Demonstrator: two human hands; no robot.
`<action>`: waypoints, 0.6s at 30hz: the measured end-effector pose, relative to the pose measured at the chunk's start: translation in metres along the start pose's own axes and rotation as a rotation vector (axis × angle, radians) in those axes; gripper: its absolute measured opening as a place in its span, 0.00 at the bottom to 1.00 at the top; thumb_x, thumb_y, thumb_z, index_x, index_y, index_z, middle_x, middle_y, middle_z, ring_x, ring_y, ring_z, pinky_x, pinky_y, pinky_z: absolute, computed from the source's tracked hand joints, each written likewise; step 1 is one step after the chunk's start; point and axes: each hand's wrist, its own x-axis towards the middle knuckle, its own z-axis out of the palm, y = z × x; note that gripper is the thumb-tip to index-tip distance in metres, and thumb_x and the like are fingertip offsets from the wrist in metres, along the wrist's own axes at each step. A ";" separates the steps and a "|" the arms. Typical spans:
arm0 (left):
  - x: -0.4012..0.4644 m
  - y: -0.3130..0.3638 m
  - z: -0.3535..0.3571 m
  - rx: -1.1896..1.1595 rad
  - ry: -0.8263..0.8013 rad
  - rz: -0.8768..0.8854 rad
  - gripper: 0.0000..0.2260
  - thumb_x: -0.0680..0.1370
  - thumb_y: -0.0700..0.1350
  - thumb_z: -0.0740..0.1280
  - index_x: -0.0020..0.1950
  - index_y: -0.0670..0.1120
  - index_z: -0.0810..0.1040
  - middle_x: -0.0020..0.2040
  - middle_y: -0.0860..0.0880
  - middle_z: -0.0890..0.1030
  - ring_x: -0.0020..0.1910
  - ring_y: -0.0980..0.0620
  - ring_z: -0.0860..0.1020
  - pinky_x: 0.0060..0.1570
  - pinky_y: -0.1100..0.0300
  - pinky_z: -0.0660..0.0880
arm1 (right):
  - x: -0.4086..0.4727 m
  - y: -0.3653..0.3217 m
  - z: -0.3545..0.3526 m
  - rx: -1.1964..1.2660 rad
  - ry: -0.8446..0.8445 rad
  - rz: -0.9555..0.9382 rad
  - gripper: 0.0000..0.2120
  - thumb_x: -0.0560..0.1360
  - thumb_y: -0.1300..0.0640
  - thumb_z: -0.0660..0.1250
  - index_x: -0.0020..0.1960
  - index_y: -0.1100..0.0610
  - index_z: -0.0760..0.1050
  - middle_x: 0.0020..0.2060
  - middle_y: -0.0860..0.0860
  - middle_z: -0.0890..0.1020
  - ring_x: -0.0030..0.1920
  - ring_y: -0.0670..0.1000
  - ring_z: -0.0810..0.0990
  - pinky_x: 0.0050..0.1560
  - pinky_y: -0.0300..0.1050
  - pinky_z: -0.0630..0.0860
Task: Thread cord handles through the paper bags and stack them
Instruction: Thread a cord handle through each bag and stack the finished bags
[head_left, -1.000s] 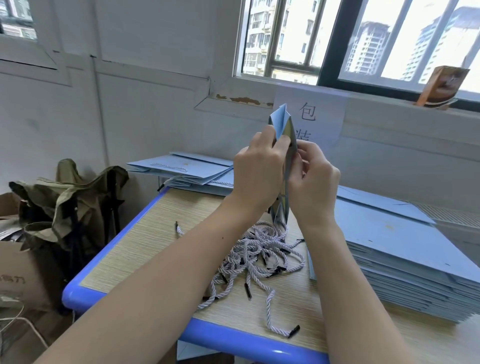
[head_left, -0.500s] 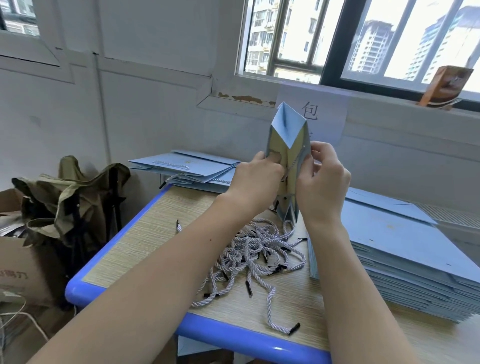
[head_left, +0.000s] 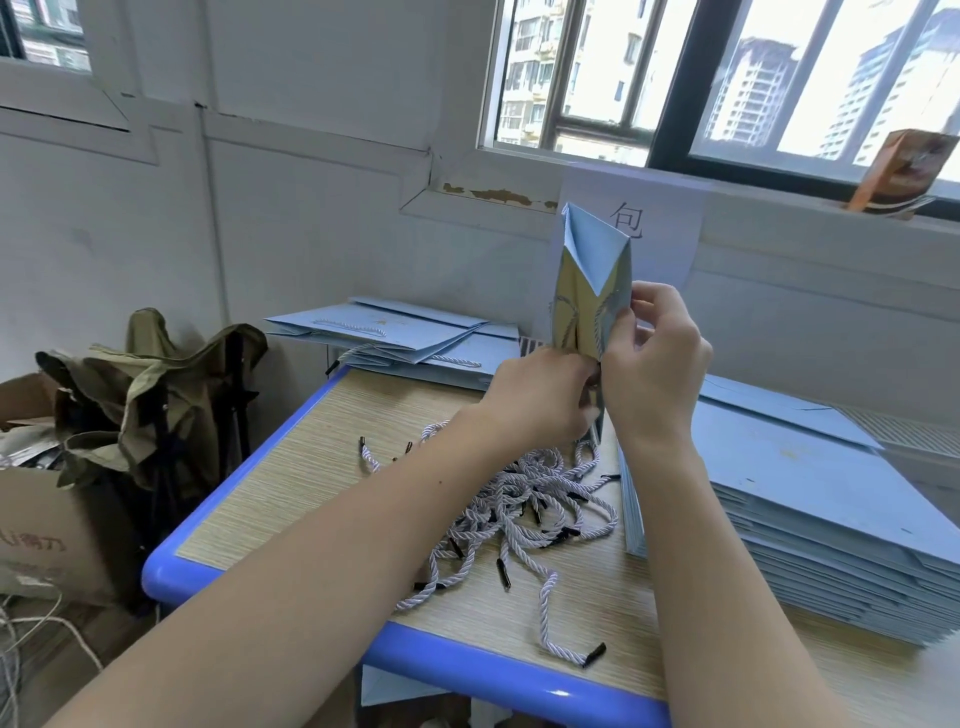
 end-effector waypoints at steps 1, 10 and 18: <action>0.000 0.001 0.001 -0.019 0.006 -0.013 0.06 0.77 0.47 0.65 0.51 0.47 0.77 0.42 0.53 0.72 0.43 0.48 0.68 0.41 0.56 0.65 | 0.000 0.000 0.000 0.001 0.001 0.001 0.09 0.79 0.64 0.62 0.55 0.58 0.79 0.45 0.46 0.82 0.41 0.47 0.79 0.45 0.38 0.73; 0.000 0.009 0.004 -0.119 0.127 -0.169 0.07 0.79 0.40 0.61 0.47 0.49 0.78 0.41 0.48 0.77 0.41 0.44 0.71 0.38 0.56 0.64 | -0.001 -0.002 0.000 0.010 -0.045 -0.024 0.07 0.80 0.63 0.62 0.54 0.57 0.78 0.44 0.46 0.82 0.40 0.47 0.80 0.43 0.35 0.73; 0.005 0.007 0.010 0.001 0.318 -0.114 0.09 0.79 0.41 0.63 0.59 0.47 0.75 0.57 0.48 0.78 0.46 0.39 0.80 0.35 0.54 0.64 | -0.001 0.000 0.002 -0.024 -0.110 -0.056 0.04 0.81 0.60 0.63 0.53 0.55 0.77 0.40 0.45 0.82 0.40 0.50 0.83 0.43 0.47 0.79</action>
